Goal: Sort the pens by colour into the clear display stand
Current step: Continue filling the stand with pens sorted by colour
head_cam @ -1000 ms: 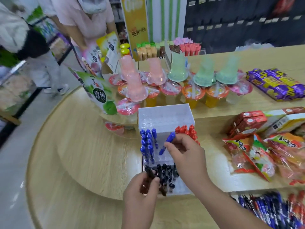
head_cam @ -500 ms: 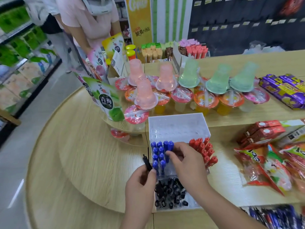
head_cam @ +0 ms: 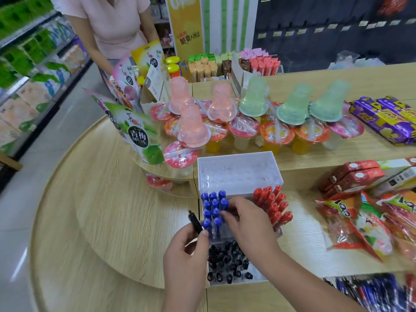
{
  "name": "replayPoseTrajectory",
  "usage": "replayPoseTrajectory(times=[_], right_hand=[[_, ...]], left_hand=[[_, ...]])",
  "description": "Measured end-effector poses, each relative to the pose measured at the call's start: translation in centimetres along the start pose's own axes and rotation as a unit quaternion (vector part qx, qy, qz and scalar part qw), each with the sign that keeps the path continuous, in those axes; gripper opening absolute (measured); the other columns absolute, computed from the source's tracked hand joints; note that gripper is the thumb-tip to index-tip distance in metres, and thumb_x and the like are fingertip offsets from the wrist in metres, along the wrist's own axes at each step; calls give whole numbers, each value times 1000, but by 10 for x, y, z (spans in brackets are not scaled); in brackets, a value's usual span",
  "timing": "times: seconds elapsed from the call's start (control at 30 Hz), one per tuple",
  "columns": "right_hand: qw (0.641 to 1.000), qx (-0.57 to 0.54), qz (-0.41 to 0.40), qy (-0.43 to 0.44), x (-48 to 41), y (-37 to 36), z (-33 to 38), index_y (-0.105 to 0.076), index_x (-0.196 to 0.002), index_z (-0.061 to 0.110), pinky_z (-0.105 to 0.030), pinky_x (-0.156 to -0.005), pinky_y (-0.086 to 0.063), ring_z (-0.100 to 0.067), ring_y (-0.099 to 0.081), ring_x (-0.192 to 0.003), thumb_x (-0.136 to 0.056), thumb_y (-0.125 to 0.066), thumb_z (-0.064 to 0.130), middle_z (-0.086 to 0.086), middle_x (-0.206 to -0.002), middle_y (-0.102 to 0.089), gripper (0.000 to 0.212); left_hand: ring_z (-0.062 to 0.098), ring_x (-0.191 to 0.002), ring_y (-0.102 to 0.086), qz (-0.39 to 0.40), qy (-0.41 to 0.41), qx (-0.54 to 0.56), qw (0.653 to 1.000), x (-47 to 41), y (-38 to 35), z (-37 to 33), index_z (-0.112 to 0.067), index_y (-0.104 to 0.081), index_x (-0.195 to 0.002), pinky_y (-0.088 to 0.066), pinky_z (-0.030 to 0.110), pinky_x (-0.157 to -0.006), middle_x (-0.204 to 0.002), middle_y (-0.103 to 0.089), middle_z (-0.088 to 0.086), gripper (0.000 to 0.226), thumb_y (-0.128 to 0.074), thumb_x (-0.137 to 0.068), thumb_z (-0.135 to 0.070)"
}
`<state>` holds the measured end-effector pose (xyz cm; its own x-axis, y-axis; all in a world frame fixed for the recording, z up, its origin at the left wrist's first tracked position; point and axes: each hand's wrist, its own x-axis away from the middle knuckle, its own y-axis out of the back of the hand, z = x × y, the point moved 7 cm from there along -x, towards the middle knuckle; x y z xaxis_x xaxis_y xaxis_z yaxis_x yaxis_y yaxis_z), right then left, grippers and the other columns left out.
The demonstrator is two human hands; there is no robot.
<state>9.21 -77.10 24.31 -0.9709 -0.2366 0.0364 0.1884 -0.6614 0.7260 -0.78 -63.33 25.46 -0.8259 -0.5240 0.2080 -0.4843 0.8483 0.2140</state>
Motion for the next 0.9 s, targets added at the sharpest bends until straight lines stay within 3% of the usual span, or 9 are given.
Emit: replayPoseTrajectory(times=[0.1, 0.2, 0.33, 0.47, 0.6, 0.67, 0.73, 0.83, 0.9], right_hand=[[1000, 6, 7, -7, 1, 1, 1, -61, -102, 26, -22, -67, -46, -1, -56, -77, -94, -59, 38, 16, -89, -61, 15], [1000, -9, 13, -12, 2, 4, 2, -61, -108, 26, -28, -78, -53, -2, -59, -85, -93, -61, 38, 17, -97, -62, 20], [1000, -20, -22, -3, 23, 20, 1, -62, -117, 26, -24, -86, -51, 1, -58, -92, -93, -61, 35, 17, -107, -63, 25], [996, -83, -8, 45, 61, 35, 3, -66, -102, 35, -17, -78, -50, 4, -61, -88, -88, -66, 34, 23, -94, -64, 14], [992, -91, 43, 80, 84, 42, 4, -64, -99, 37, -18, -73, -49, 1, -60, -88, -81, -56, 45, 24, -92, -63, 22], [996, -52, 17, 74, 87, 53, -8, -64, -97, 35, -20, -69, -48, 1, -58, -83, -84, -61, 36, 22, -87, -63, 14], [997, -32, 10, 65, 87, 62, -20, -65, -95, 33, -22, -68, -48, -1, -59, -79, -85, -65, 28, 19, -84, -63, 12], [999, -20, -3, 44, 86, 73, -39, -67, -93, 30, -23, -66, -49, -3, -60, -74, -84, -67, 29, 16, -82, -65, 10], [999, -44, -15, 19, 87, 74, -57, -68, -94, 26, -19, -66, -50, -3, -62, -75, -84, -70, 26, 15, -84, -67, 11]], left_hand=[[-1, -82, -68, -19, -6, 2, 1000, 3, 2, -1, -30, -74, -95, -47, 6, -65, -87, -74, -13, 20, -67, -90, -13], [4, -84, -69, -28, -13, 3, 1000, 6, 4, 0, -35, -74, -96, -49, 13, -68, -91, -74, -11, 21, -68, -89, -16], [11, -84, -68, -41, -61, -14, 997, 14, 9, -7, -41, -73, -91, -48, 15, -73, -88, -72, -9, 28, -70, -86, -14], [15, -85, -69, -15, -95, -21, 995, 25, 1, -16, -43, -72, -95, -55, 30, -78, -90, -73, -6, 29, -73, -85, -16], [16, -79, -70, 47, -93, -28, 994, 38, -27, -22, -33, -73, -92, -58, 42, -72, -85, -73, -3, 16, -75, -82, -21], [17, -69, -65, 90, -96, -38, 991, 44, -44, -24, -22, -71, -84, -55, 39, -64, -73, -69, -2, 4, -73, -84, -19], [11, -59, -56, 118, -99, -65, 986, 47, -58, -30, -16, -68, -76, -48, 28, -55, -65, -64, 1, 10, -72, -85, -17], [5, -69, -66, 164, -51, -20, 985, 47, -73, -34, -25, -72, -88, -50, 16, -61, -76, -73, -5, 14, -72, -86, -12], [2, -76, -68, 149, -46, -30, 987, 43, -70, -28, -28, -71, -95, -50, 12, -66, -83, -74, -10, 14, -69, -89, -15]])
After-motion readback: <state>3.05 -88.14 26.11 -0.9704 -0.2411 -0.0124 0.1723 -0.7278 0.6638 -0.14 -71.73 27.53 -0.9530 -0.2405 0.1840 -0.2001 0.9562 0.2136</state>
